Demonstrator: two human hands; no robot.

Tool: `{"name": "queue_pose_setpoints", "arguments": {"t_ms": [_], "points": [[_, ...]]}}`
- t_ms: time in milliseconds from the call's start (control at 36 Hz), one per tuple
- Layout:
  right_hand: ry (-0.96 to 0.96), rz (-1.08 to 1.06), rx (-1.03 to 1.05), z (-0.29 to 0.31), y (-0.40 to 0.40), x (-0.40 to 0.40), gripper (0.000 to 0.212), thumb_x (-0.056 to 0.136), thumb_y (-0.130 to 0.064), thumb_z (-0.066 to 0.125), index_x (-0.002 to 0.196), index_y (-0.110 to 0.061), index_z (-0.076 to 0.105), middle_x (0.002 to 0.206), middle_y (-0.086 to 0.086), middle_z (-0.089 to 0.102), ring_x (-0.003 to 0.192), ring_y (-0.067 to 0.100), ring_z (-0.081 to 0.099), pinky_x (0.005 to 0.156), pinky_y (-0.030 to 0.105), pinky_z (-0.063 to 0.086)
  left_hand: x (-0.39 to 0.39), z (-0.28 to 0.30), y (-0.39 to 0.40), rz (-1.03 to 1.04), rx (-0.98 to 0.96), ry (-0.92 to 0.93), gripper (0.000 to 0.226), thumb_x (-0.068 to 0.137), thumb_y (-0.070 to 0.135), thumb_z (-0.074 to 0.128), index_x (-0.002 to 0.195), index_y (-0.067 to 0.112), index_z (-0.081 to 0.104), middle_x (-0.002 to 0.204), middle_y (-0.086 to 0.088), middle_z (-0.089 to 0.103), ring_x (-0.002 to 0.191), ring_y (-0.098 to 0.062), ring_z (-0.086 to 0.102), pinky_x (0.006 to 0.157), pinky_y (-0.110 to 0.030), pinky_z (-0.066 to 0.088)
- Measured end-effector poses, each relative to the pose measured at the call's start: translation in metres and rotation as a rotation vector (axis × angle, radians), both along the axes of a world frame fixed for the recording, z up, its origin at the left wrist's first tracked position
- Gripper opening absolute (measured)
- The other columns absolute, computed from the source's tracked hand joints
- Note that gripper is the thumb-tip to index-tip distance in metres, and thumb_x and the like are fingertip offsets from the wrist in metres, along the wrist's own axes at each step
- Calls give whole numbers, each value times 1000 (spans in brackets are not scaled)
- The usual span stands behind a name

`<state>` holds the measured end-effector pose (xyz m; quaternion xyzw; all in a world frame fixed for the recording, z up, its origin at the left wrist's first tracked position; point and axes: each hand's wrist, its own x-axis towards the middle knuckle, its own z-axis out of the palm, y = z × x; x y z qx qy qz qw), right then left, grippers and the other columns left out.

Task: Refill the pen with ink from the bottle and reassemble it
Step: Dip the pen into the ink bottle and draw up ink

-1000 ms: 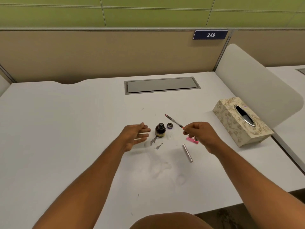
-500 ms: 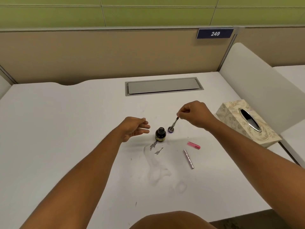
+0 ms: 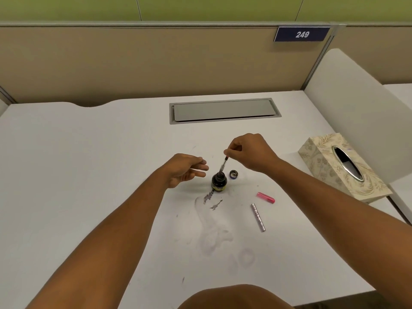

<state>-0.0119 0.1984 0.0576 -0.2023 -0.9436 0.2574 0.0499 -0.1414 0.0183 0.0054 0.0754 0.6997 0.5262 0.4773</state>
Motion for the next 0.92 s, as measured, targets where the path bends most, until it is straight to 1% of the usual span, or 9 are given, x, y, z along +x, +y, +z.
{"name": "queue_pose_setpoints", "arguments": {"t_ms": [83,250,361,444,556,639,722,833,917], "points": [[-26,41,40,-3,-4,-4,21,91,-33,66,90,-15,77,72,-8,66,63,5,55,57,20,37,1,-2,4,-80,4,21,23,100,23,59,114,9,71,106,-4,78,90,-16,76,54,-15,50],[-57,76,78,-4,-7,-9,23,93,-35,63,95,-15,76,85,-1,74,79,15,64,68,28,46,0,-15,13,-148,82,200,20,92,13,69,112,11,73,113,-2,75,103,-16,68,85,-28,54],[-60,84,86,-4,-7,-11,24,93,-37,62,96,-17,75,88,-2,75,80,15,64,73,32,52,-3,-19,15,-228,82,300,29,92,3,67,119,9,71,117,0,73,105,-9,67,100,-27,47],[-70,88,93,-5,-6,-13,24,93,-37,62,97,-17,75,88,-1,75,80,15,64,72,32,52,-5,-18,17,-310,54,300,35,91,3,68,125,9,69,119,-1,73,108,-10,66,97,-26,47],[-66,101,98,-6,-5,-14,23,94,-36,62,98,-17,74,90,-2,75,79,14,63,70,29,49,-6,-12,21,-411,12,331,34,91,5,68,124,11,70,118,-1,74,101,-11,67,72,-21,50],[-39,106,90,-6,-6,-15,23,94,-35,62,99,-17,75,93,-2,74,79,13,63,69,27,47,-6,-8,24,-465,-18,365,33,90,6,68,122,13,71,114,-2,75,89,-8,66,64,-20,47],[-18,105,95,-9,-5,-15,23,94,-36,61,100,-18,75,94,-3,74,78,11,61,68,25,44,-6,-9,26,-474,-10,368,30,89,7,69,118,14,73,112,-6,76,79,-10,62,62,-20,45],[10,93,98,-14,-3,-15,22,95,-37,60,100,-21,74,92,-6,73,75,7,58,63,19,40,-6,-13,26,-484,15,322,26,90,11,69,115,17,75,110,-2,77,73,-9,60,63,-23,41],[26,83,81,-17,-3,-13,21,95,-36,60,98,-21,74,90,-7,73,74,6,58,65,21,41,-5,-16,27,-460,56,263,26,90,15,71,115,20,75,112,1,76,73,-10,57,64,-24,40]]}}
